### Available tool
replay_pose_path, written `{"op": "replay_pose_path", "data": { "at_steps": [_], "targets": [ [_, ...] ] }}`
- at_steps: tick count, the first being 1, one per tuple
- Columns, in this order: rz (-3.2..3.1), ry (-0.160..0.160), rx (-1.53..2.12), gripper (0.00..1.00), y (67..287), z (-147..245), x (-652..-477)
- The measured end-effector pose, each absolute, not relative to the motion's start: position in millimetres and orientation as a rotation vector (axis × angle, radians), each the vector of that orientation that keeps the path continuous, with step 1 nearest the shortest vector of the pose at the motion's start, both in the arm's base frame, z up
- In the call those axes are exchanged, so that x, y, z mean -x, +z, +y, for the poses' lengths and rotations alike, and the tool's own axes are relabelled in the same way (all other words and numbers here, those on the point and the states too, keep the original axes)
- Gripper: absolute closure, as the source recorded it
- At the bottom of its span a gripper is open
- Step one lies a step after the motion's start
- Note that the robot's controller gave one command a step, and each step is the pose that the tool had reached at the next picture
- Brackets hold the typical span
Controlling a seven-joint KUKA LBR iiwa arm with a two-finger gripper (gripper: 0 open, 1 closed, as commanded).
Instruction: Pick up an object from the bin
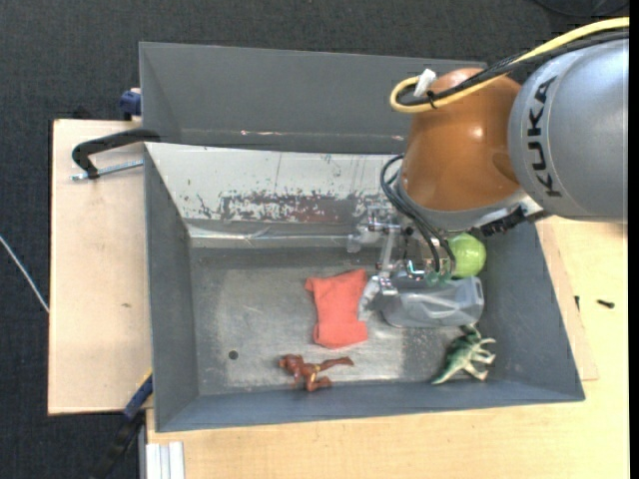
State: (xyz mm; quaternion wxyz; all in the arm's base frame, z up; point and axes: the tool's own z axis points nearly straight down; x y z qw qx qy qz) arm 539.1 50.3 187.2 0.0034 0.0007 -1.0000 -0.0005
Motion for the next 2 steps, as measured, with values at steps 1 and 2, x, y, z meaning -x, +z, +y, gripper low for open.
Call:
{"op": "replay_pose_path", "data": {
  "at_steps": [1,2],
  "targets": [
    [-3.143,-0.002,-0.001,0.0,191,50,-540.8],
    [-3.142,-0.003,-0.195,1.0,76,46,-543.0]
  ]
}}
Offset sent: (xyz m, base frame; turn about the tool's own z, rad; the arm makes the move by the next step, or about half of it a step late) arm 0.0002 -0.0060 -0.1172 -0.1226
